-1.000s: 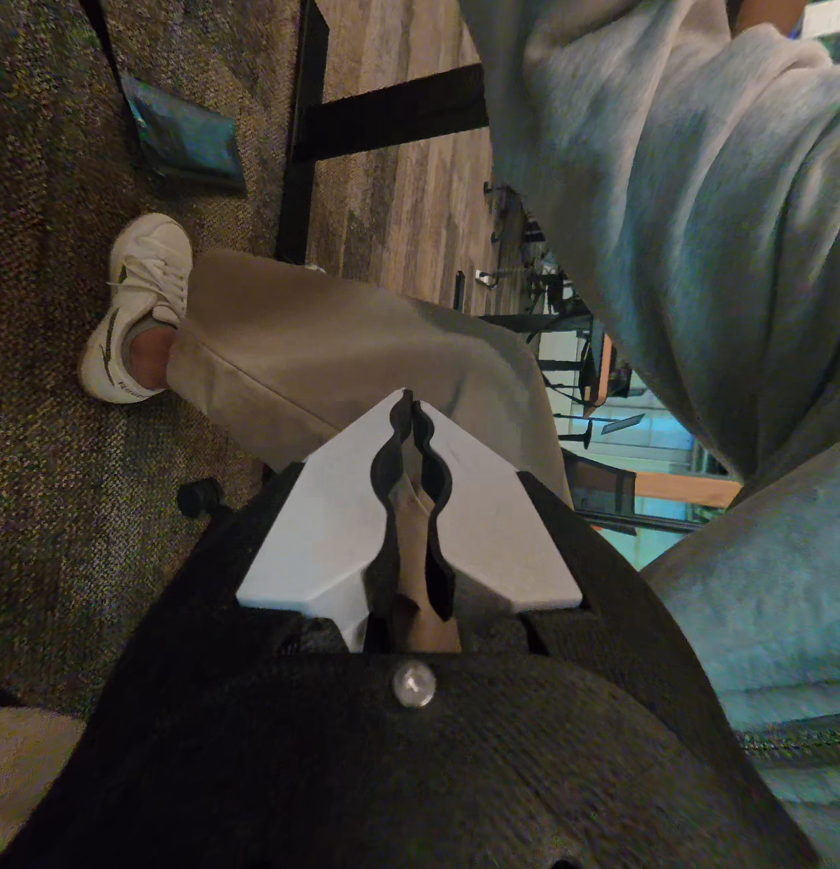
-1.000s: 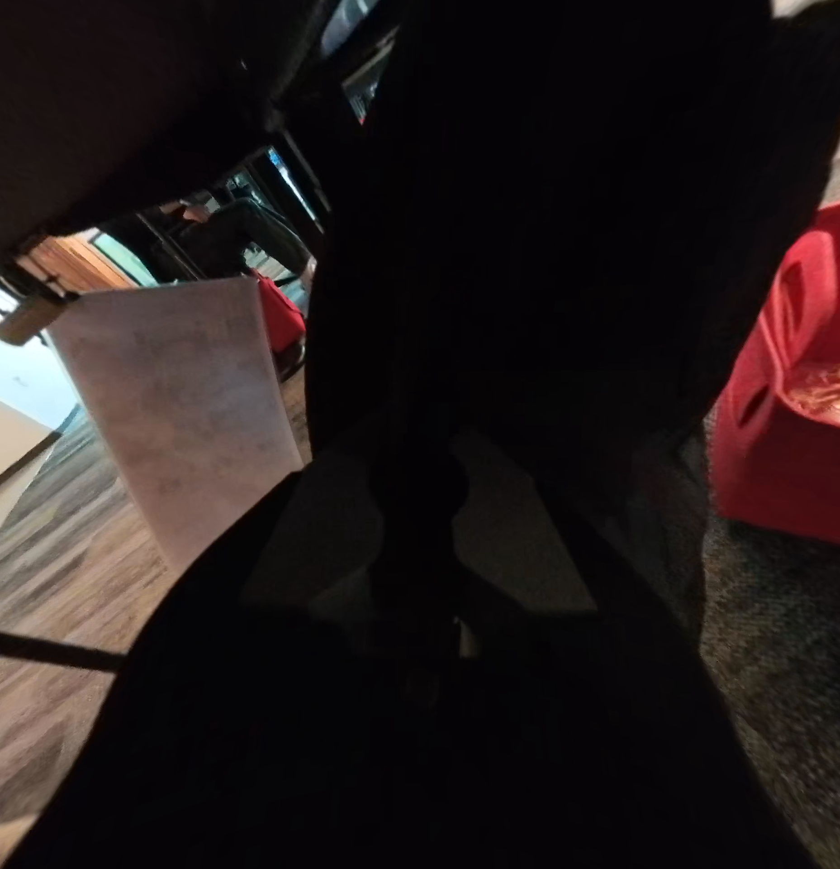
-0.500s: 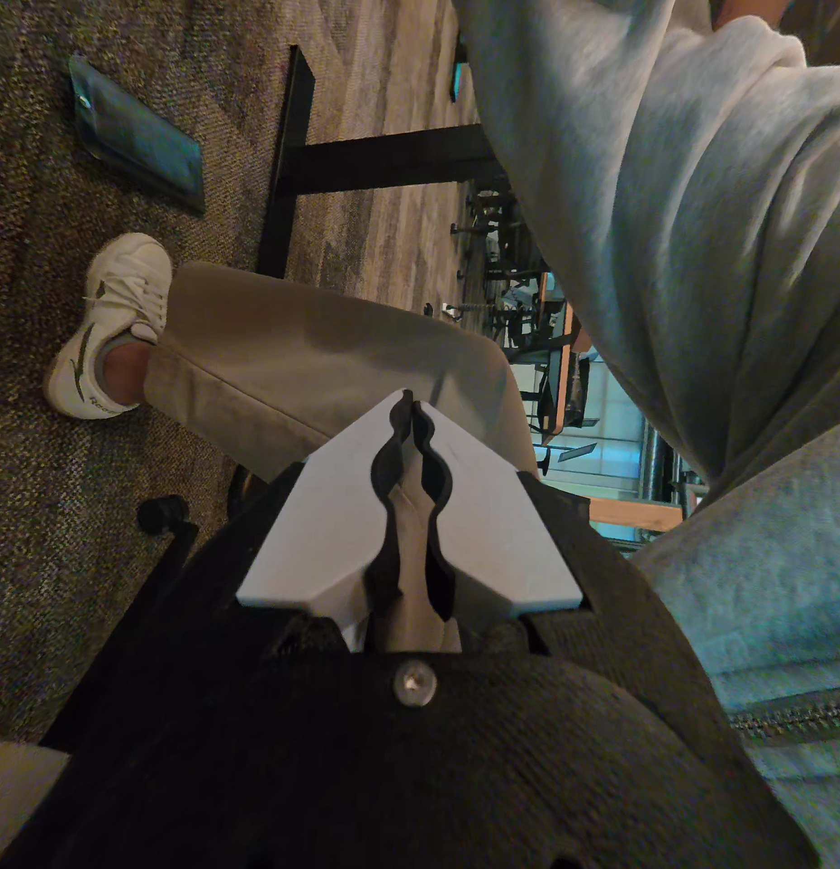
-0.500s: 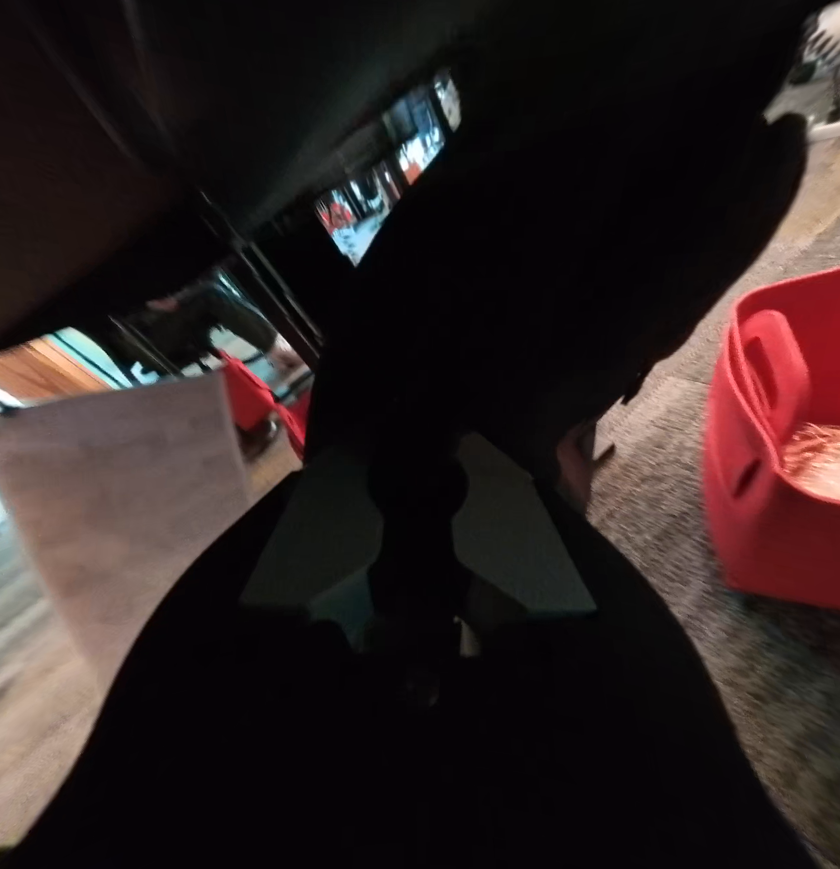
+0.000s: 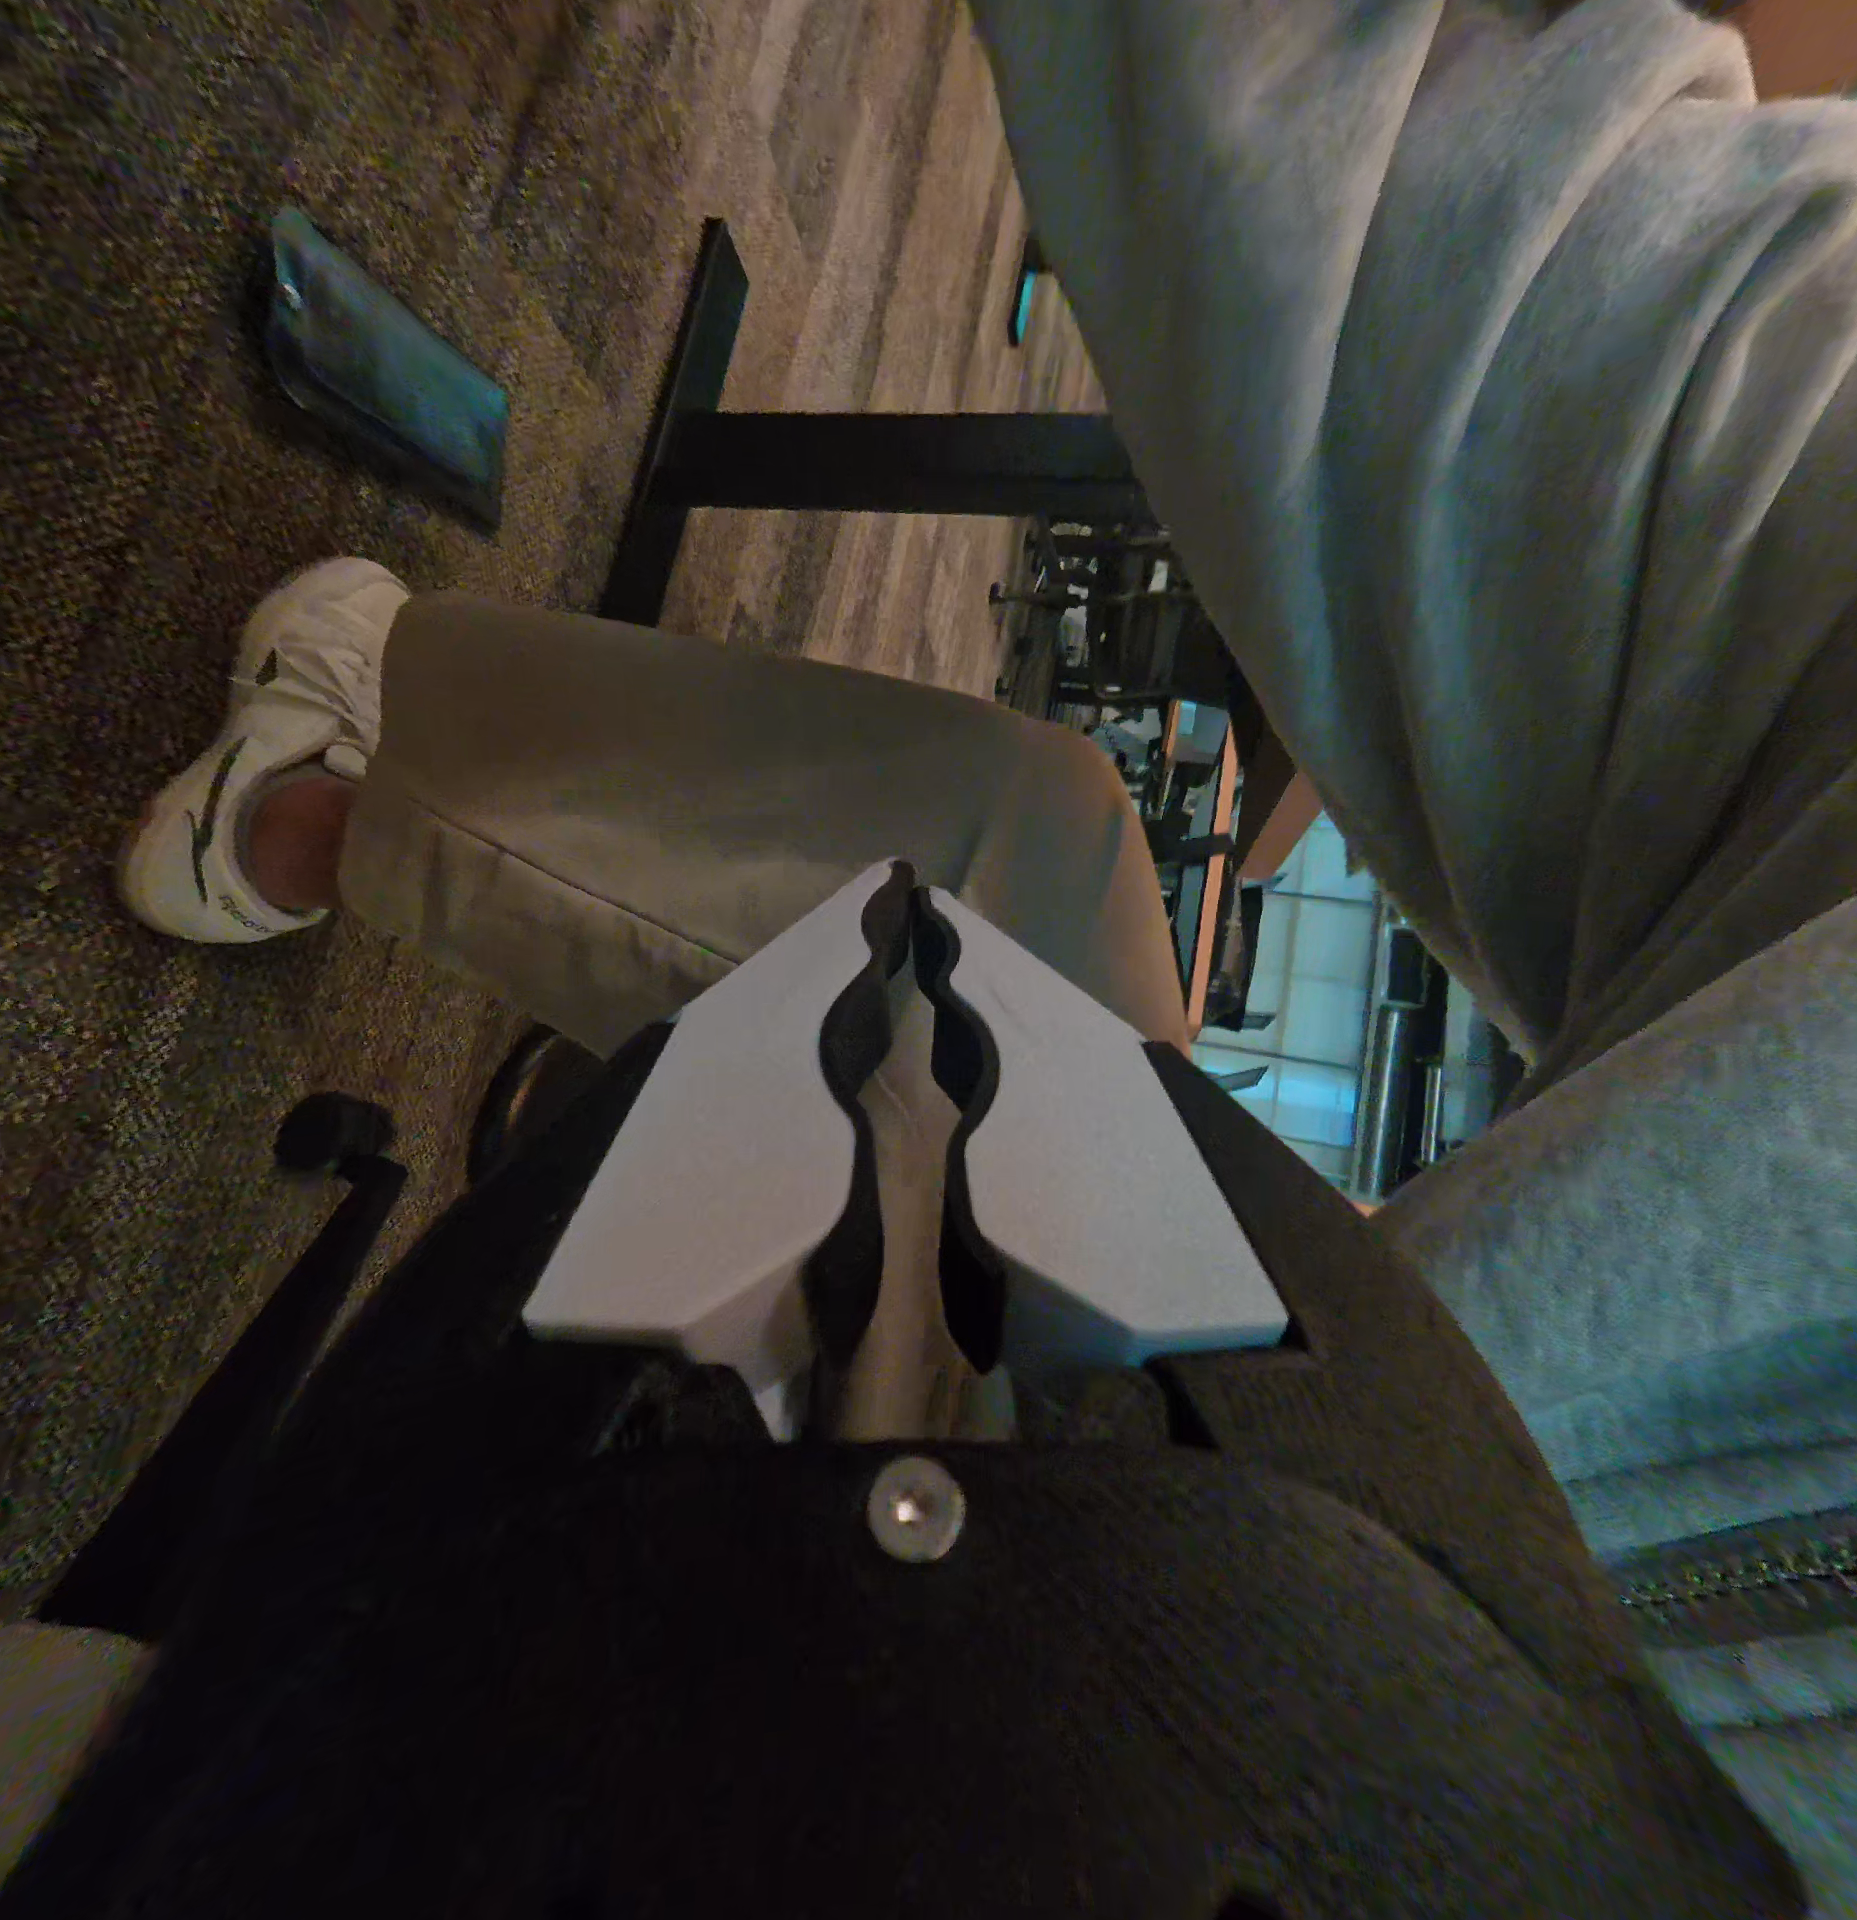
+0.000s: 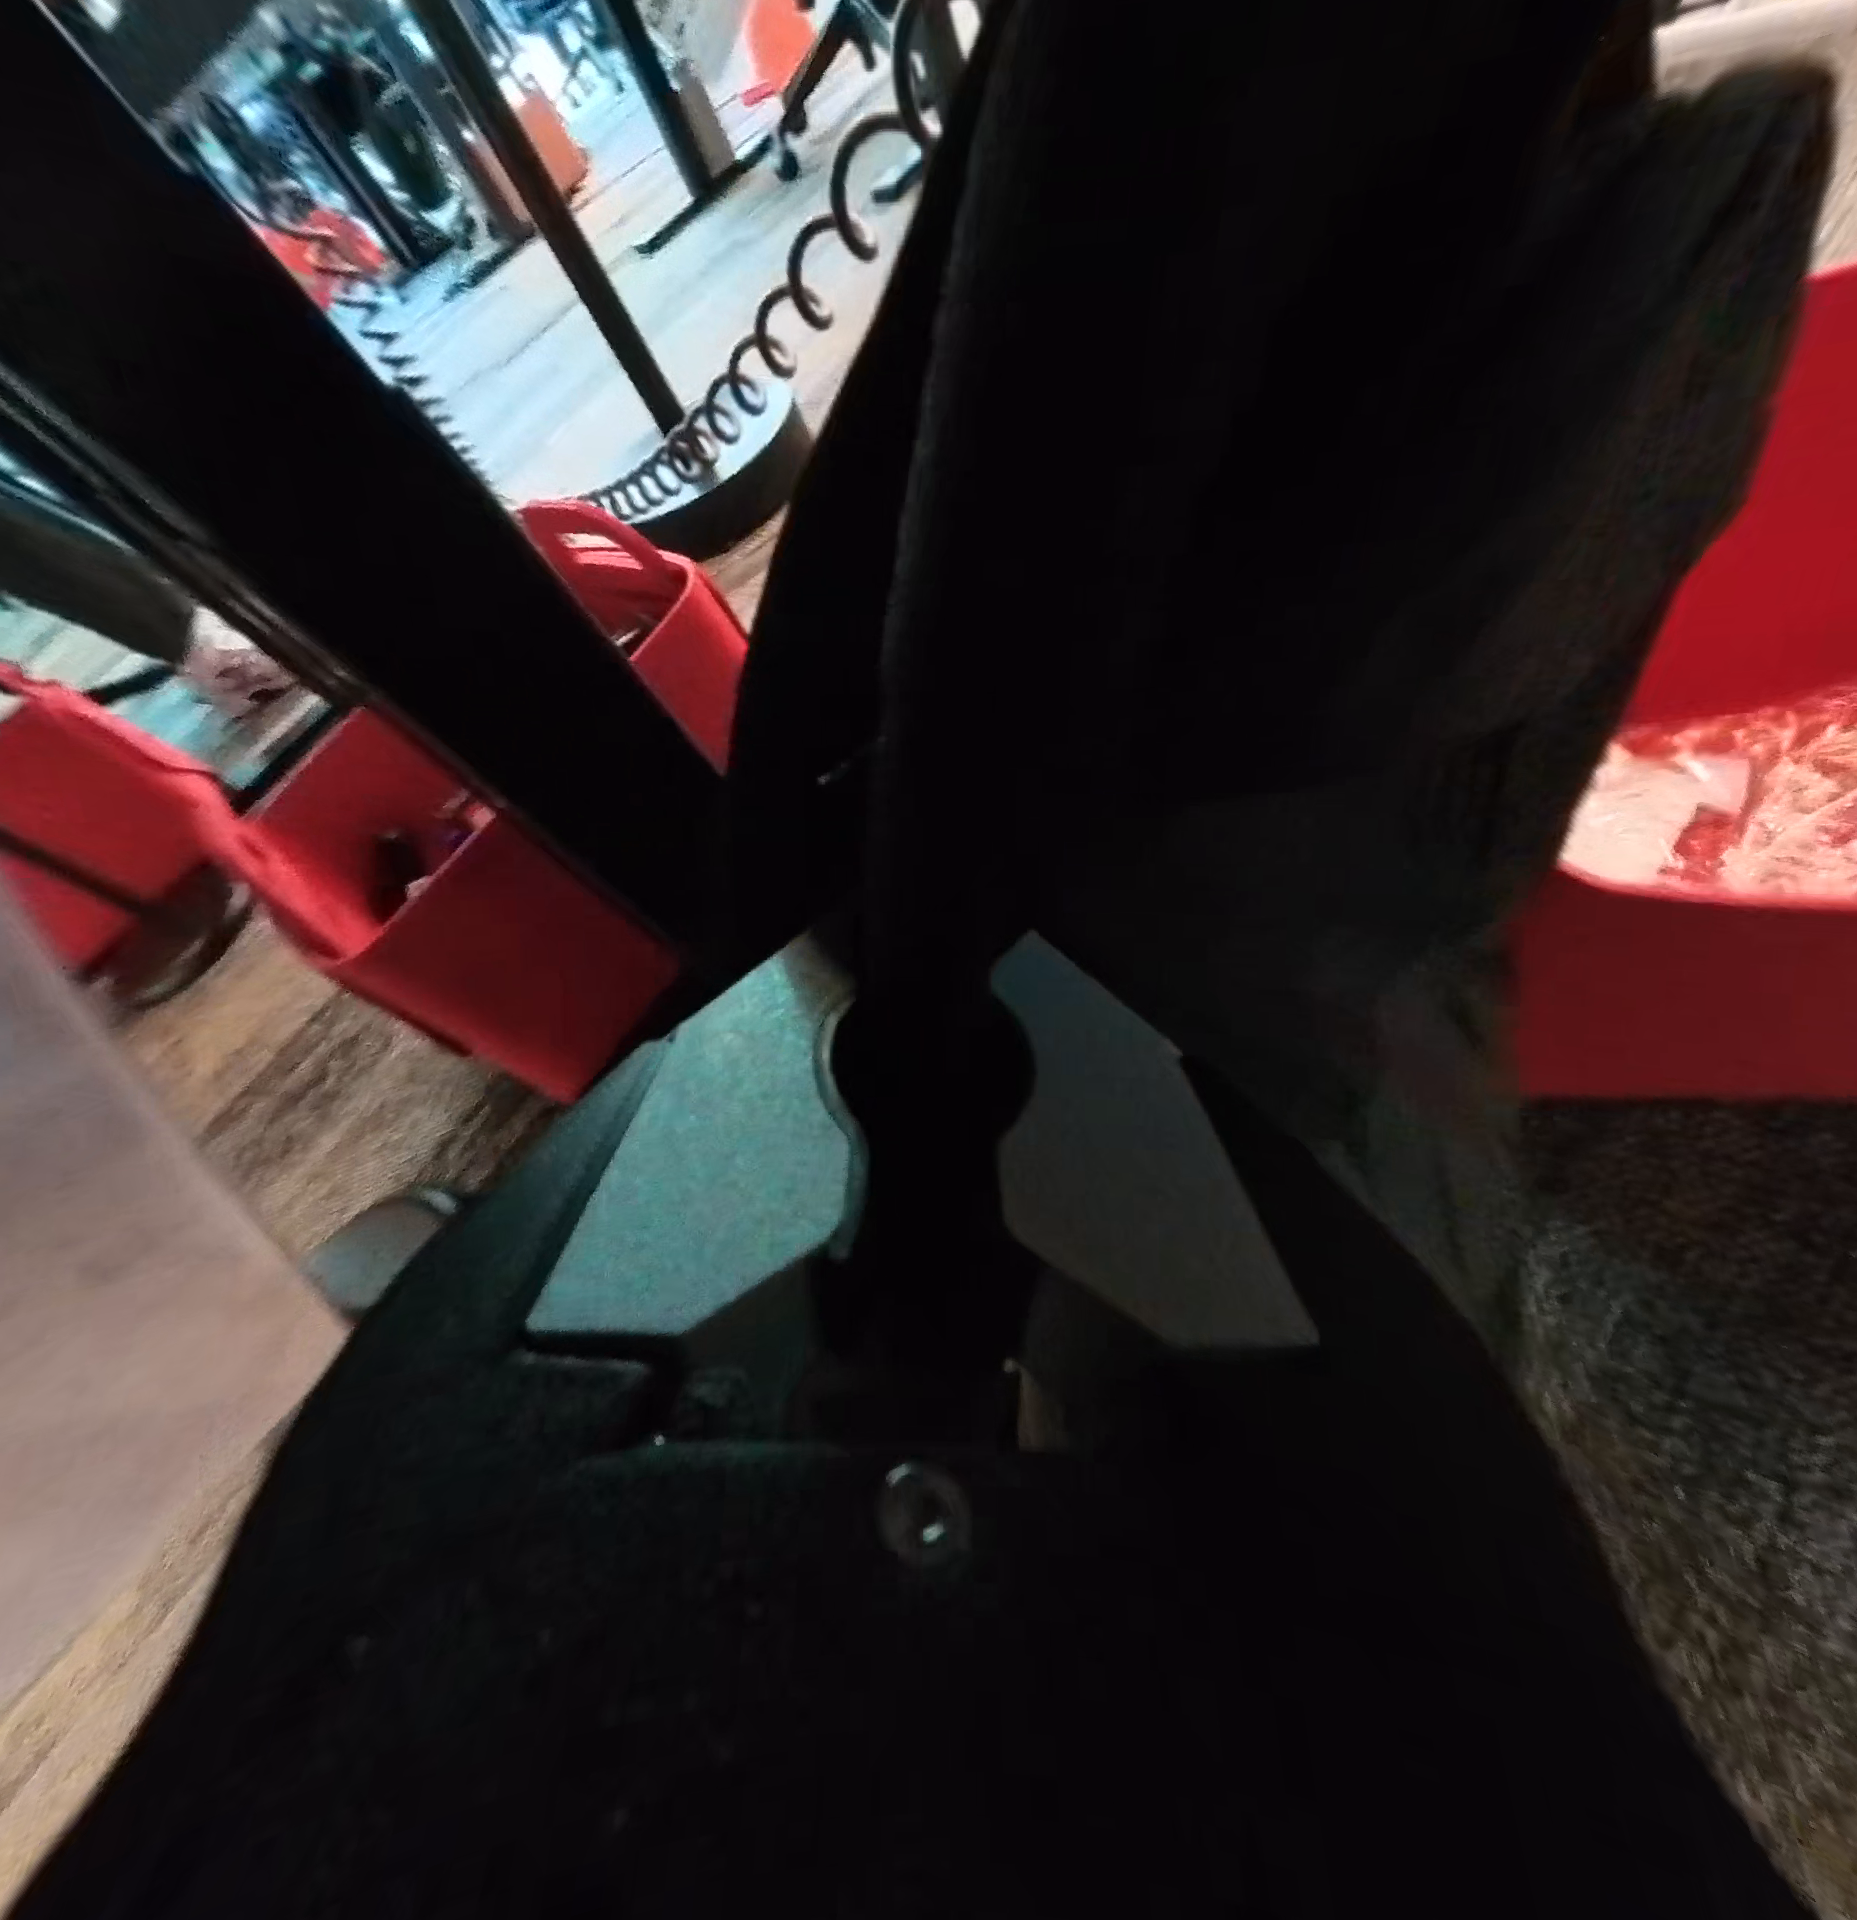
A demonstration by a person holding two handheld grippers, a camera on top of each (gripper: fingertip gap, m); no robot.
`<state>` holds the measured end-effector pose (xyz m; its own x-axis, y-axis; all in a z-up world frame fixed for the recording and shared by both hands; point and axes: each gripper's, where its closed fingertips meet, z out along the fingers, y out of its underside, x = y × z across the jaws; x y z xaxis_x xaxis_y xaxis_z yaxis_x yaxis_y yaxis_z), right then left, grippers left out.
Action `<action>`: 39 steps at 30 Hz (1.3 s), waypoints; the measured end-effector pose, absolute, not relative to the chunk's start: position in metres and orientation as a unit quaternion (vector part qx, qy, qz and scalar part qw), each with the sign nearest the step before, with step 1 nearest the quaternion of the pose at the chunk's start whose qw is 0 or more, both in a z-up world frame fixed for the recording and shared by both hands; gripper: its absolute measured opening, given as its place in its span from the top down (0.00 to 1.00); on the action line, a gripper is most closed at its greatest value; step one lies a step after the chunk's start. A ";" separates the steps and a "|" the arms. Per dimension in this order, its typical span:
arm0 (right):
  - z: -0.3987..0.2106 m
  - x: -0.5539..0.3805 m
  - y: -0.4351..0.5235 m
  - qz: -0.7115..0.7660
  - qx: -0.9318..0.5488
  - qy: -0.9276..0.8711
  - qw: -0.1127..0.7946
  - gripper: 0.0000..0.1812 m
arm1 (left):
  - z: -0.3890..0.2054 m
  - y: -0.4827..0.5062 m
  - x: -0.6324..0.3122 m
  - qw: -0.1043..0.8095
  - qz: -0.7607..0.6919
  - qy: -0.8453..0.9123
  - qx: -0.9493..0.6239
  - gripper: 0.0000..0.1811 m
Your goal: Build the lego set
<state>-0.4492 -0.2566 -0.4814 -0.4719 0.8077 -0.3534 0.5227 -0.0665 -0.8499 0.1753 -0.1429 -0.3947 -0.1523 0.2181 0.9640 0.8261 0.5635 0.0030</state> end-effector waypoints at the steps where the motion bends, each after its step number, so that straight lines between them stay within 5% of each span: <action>1: -0.483 -0.453 -0.268 0.534 -0.493 -0.672 0.143 0.95 | -0.396 -0.145 0.174 0.535 -0.285 -0.705 -0.368 1.00; 8: -0.521 -0.469 -0.382 0.513 -0.447 -0.711 0.180 0.93 | -0.399 -0.156 0.166 0.540 -0.290 -0.714 -0.338 1.00; 14: -0.585 -0.416 -0.430 0.472 -0.380 -0.785 0.126 0.71 | -0.397 -0.158 0.164 0.546 -0.294 -0.714 -0.325 1.00; 21: -0.637 -0.294 -0.334 0.415 -0.251 -0.859 0.164 0.64 | -0.397 -0.156 0.165 0.544 -0.291 -0.714 -0.330 1.00; 25: -0.698 -0.224 -0.262 0.374 -0.205 -0.884 0.193 0.71 | -0.399 -0.150 0.166 0.539 -0.293 -0.713 -0.339 1.00; 28: -0.695 -0.259 -0.222 0.395 -0.311 -0.822 0.267 0.70 | -0.400 -0.144 0.166 0.536 -0.299 -0.712 -0.341 1.00; 34: -0.710 -0.304 -0.207 0.413 -0.484 -0.770 0.056 0.56 | -0.401 -0.143 0.160 0.537 -0.300 -0.712 -0.339 1.00; 39: -0.760 -0.234 -0.199 0.379 -0.475 -0.793 -0.043 0.61 | -0.402 -0.146 0.162 0.538 -0.302 -0.714 -0.332 1.00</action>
<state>-0.2343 -0.1991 -0.7596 -0.5450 0.7210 -0.4279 0.7855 0.2606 -0.5613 0.1618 -0.1458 -0.4019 -0.2012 0.1489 0.9682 0.7989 0.5969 0.0742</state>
